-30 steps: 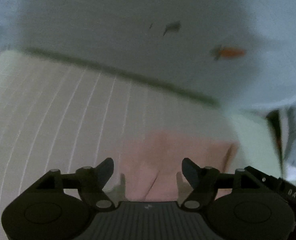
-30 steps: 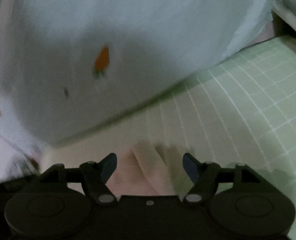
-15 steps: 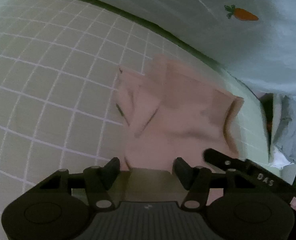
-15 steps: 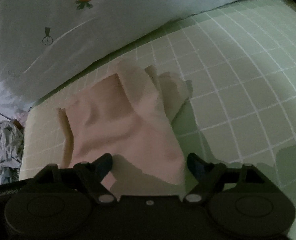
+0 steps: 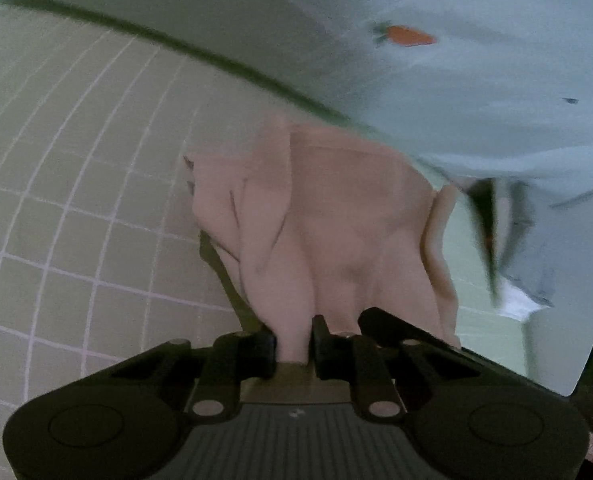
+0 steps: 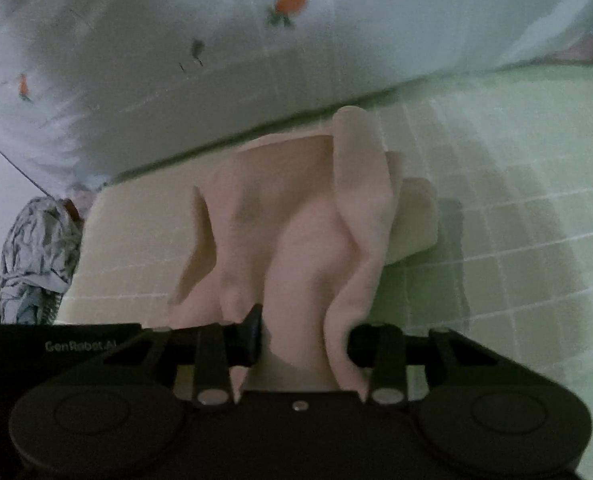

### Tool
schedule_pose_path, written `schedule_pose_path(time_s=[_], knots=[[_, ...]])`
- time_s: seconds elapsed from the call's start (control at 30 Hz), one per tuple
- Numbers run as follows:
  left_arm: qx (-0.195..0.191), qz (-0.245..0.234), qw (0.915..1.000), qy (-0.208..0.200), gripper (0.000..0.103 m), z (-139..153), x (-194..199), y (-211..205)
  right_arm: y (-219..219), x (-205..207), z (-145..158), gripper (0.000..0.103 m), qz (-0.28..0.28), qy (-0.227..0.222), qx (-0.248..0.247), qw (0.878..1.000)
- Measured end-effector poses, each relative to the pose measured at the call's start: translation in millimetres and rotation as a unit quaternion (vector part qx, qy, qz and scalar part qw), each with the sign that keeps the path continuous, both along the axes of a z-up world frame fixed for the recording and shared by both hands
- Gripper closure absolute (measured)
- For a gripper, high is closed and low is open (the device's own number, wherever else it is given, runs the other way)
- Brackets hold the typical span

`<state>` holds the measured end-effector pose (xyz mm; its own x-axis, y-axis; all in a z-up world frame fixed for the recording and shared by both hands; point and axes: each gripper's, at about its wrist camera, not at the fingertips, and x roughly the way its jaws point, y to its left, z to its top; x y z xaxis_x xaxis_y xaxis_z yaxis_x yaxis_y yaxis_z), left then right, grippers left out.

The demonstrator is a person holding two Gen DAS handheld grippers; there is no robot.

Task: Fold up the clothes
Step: 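Pinch the folded beige shirt with both grippers and lift it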

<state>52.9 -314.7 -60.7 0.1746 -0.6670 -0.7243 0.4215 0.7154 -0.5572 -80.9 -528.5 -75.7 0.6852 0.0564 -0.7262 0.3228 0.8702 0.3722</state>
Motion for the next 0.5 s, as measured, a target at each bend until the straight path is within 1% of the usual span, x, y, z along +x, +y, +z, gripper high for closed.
schedule_pose_path(time_s=[0.13,0.23,0.37,0.5], knots=[[-0.020,-0.044,0.9985,-0.025,0.085,26,-22,1,6,-33,28,0.065,-0.035,-0.030,-0.015,0.999],[-0.029,-0.085,0.9954,-0.032,0.085,39,-36,-6,8,-58,44,0.065,-0.063,-0.042,-0.029,0.997],[-0.048,-0.140,0.9885,-0.033,0.085,51,-55,-30,9,-91,61,0.065,-0.110,-0.046,-0.043,0.992],[-0.068,-0.190,0.9789,-0.034,0.085,61,-81,-60,6,-128,74,0.065,-0.171,-0.050,-0.055,0.983]])
